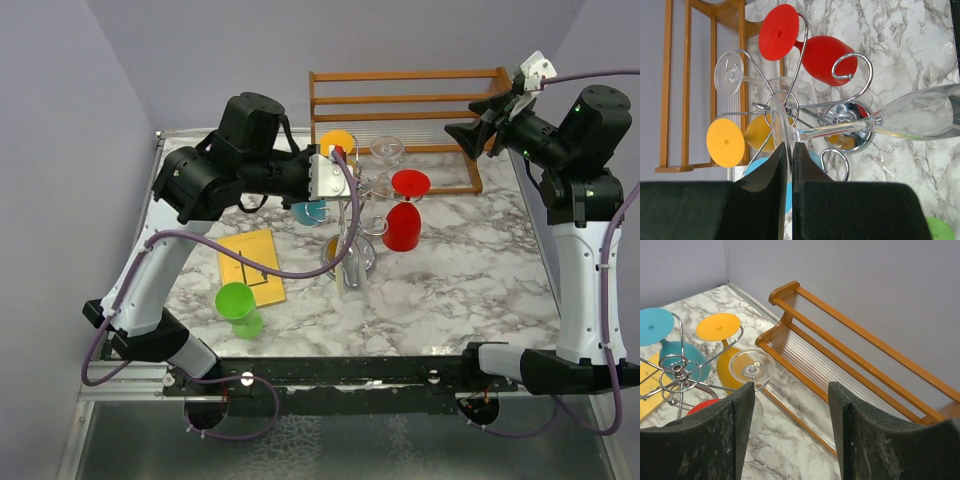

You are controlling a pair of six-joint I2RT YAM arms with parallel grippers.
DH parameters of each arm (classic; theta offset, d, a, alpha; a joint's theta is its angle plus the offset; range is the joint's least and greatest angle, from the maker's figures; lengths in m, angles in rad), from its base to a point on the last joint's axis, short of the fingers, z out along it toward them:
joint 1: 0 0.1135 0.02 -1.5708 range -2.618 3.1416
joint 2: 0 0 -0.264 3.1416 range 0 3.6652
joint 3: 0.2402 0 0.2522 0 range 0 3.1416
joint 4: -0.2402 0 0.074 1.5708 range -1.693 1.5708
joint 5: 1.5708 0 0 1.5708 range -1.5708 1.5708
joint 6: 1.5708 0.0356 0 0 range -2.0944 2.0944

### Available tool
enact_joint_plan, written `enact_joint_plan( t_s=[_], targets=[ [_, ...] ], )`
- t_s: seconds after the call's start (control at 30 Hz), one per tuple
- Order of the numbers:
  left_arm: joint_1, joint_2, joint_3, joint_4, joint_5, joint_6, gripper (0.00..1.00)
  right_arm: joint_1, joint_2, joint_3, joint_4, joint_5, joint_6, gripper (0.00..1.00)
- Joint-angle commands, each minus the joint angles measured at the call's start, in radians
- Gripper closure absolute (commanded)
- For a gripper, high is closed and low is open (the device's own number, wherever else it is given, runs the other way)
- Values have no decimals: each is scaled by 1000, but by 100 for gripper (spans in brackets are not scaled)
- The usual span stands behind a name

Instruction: Place the wine glass upside down on the wine glass rack

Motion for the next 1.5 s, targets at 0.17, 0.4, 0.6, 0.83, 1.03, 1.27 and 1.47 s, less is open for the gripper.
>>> enact_joint_plan(
  t_s=[0.17, 0.4, 0.6, 0.83, 1.03, 1.27, 1.47],
  targets=[
    [-74, 22, -19, 28, -209, 15, 100, -11, -32, -22, 12, 23, -17, 39],
    [-107, 32, -54, 50, -327, 27, 100, -13, -34, -26, 11, 23, -21, 39],
    [-123, 38, -73, 65, -408, 34, 100, -13, -36, -30, 8, 22, -22, 38],
    [-125, 37, -63, 63, -476, 48, 100, -14, -36, -35, 6, 17, -24, 38],
    [-126, 34, -46, 41, -507, 68, 100, -14, -37, -38, 4, 11, -25, 38],
    [-126, 31, -46, 21, -520, 95, 100, -16, -41, -42, 3, 8, -27, 37],
    [-126, 23, -41, -3, -520, 127, 100, -17, -46, -47, 1, 5, -29, 37]
  ],
)
